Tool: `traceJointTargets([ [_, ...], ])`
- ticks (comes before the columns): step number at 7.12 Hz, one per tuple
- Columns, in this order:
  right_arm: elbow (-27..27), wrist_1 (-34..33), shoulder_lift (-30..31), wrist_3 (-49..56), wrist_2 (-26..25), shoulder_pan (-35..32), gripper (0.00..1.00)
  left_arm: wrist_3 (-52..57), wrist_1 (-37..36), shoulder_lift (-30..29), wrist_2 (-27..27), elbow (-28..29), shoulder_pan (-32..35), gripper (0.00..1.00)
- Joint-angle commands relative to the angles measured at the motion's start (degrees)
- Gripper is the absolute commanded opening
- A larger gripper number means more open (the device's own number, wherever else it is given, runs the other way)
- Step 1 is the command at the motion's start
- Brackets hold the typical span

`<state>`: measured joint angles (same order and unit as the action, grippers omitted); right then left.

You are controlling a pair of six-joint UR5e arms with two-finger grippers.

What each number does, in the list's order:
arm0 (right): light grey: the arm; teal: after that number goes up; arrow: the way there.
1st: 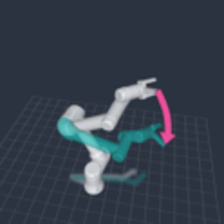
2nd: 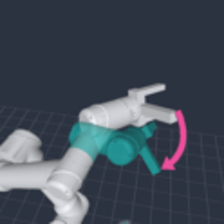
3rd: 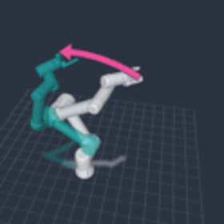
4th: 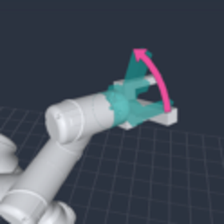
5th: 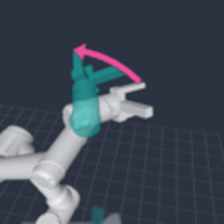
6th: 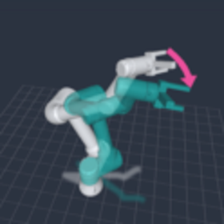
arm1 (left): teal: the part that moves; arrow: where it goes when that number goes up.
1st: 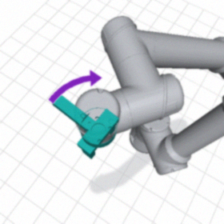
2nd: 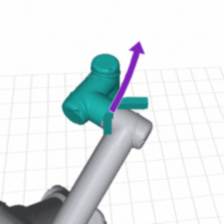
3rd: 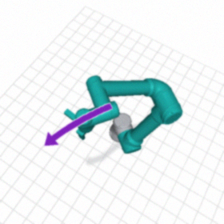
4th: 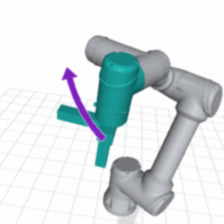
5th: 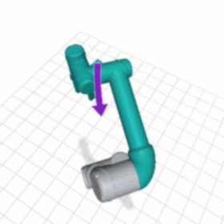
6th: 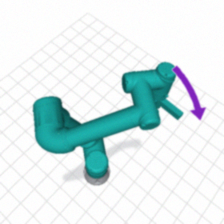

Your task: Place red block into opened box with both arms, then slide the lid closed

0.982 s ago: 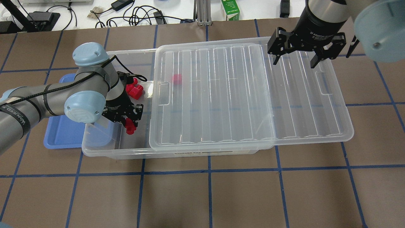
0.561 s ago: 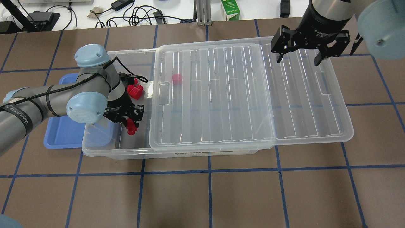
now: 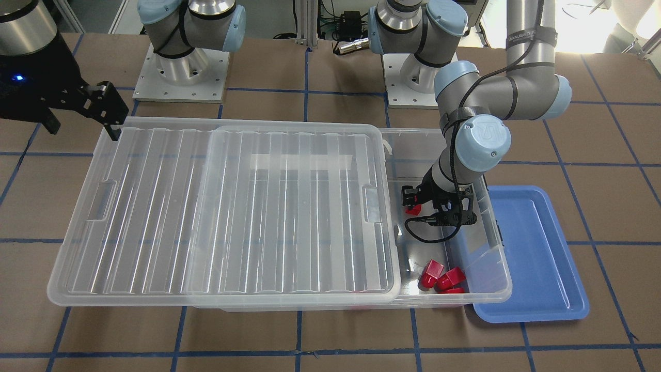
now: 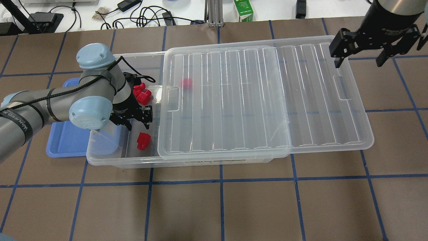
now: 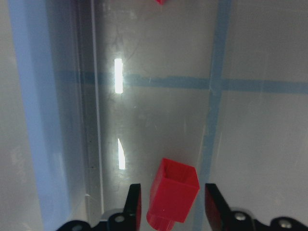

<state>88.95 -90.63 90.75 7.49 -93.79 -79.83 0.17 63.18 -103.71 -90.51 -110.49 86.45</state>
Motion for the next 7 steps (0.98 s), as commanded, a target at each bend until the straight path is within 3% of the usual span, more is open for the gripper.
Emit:
traceJointTargets([
  [1, 0.61, -0.24, -0.13, 13.62, 0.71, 9.12, 1.0, -0.26, 4.72, 2.63, -0.02, 4.38, 0.3, 1.0],
  [2, 0.96, 0.1, -0.31, 17.26, 1.94, 14.56, 1.0, -0.26, 10.42, 3.86, -0.19, 8.41, 0.39, 1.0],
  [4, 4.45, -1.29, -0.57, 17.3, 3.27, 16.55, 1.0, -0.26, 19.04, 6.49, -0.89, 15.45, 3.61, 1.0],
  [6, 14.36, -15.98, -4.15, 17.03, 2.31, 16.55, 1.0, 0.61, 27.57, 8.87, -0.02, 22.91, 5.13, 1.0],
  [7, 15.63, -18.24, -5.4, 16.68, 2.73, 16.55, 1.0, 1.05, 29.53, 9.14, 0.07, 25.48, 4.87, 1.0],
])
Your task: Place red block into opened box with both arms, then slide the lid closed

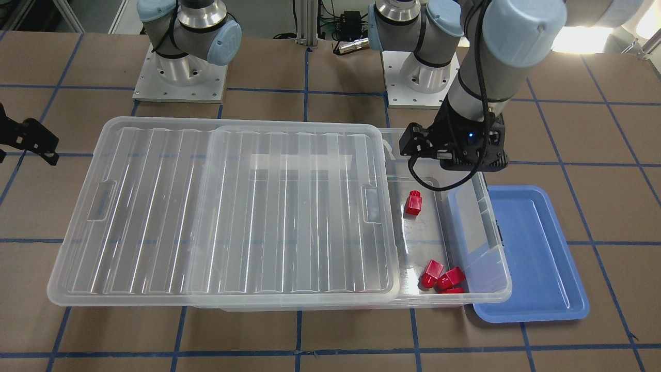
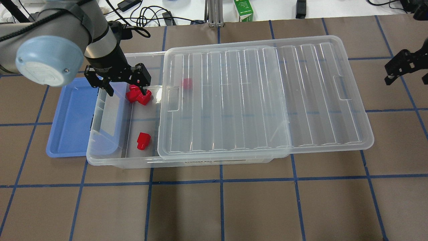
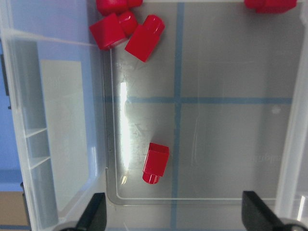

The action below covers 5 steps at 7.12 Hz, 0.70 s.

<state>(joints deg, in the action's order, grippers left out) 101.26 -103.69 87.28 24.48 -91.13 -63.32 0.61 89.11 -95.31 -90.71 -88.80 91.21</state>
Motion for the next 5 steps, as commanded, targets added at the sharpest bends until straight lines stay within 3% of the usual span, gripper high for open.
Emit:
traceJointTargets([
  [1, 3.42, -4.95, -2.11, -1.96, 0.25, -0.14, 1.0, 3.75, 4.66, 1.52, 0.35, 4.24, -0.15, 1.0],
  [5, 3.95, -4.77, -2.12, -7.93, 3.22, -4.42, 1.0, 6.42, 4.67, 3.38, 2.02, 5.65, -2.26, 1.0],
])
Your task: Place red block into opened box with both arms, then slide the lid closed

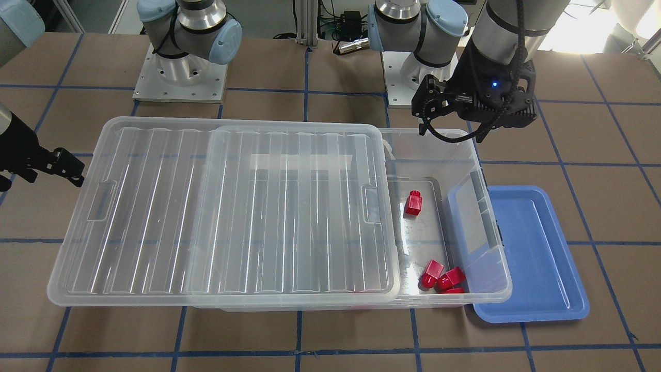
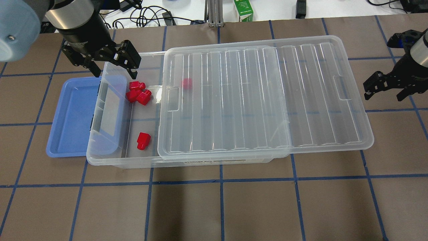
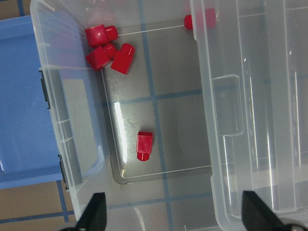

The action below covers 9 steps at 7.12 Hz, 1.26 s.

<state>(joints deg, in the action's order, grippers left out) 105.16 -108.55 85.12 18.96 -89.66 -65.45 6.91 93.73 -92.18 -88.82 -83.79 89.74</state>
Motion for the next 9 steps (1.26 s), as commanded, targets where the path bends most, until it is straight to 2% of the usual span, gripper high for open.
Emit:
traceJointTargets([
  [1, 0.05, -0.08, 0.04, -6.26, 1.85, -5.19, 1.0, 0.12, 1.27, 0.24, 0.31, 0.73, -1.75, 1.0],
  [5, -0.13, -0.79, -0.48, -18.5, 1.94, -17.15, 1.0, -0.58, 1.37, 0.15, 0.22, 0.82, -1.76, 1.0],
  [9, -0.57, -1.4, -0.57, -21.51, 2.56, -19.98, 1.0, -0.67, 1.37, 0.41, 0.04, 0.73, -1.41, 1.0],
])
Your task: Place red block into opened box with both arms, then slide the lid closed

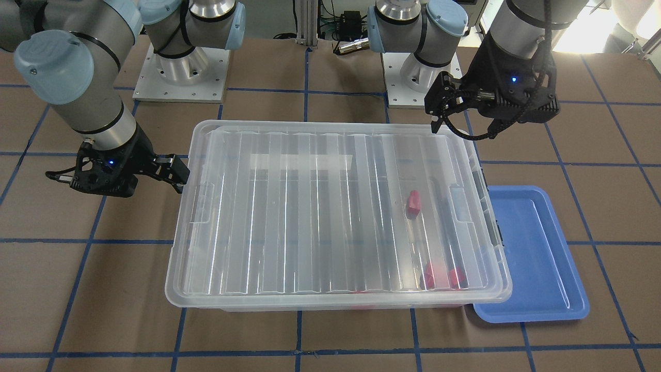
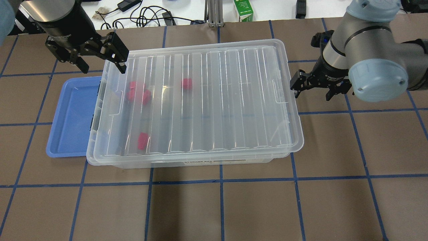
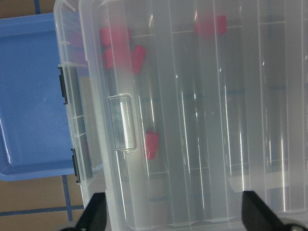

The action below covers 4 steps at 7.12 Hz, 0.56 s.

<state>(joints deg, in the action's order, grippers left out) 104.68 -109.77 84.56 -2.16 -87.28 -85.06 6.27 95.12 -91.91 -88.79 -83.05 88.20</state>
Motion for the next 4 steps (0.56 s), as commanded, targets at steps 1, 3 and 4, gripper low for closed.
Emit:
traceJointTargets([
  [1, -0.7, -0.88, -0.01, 0.14, 0.09, -0.37, 1.0, -0.03, 0.07, 0.24, -0.15, -0.09, 0.21, 1.0],
  [3, -6.82, 2.86, 1.04, -0.2, -0.09, -0.89, 1.0, -0.03, 0.07, 0.16, -0.24, -0.09, 0.22, 1.0],
  [4, -11.82, 8.72, 2.09, -1.08, -0.52, -3.25, 1.0, -0.03, -0.02, 0.07, -0.33, -0.09, 0.22, 1.0],
])
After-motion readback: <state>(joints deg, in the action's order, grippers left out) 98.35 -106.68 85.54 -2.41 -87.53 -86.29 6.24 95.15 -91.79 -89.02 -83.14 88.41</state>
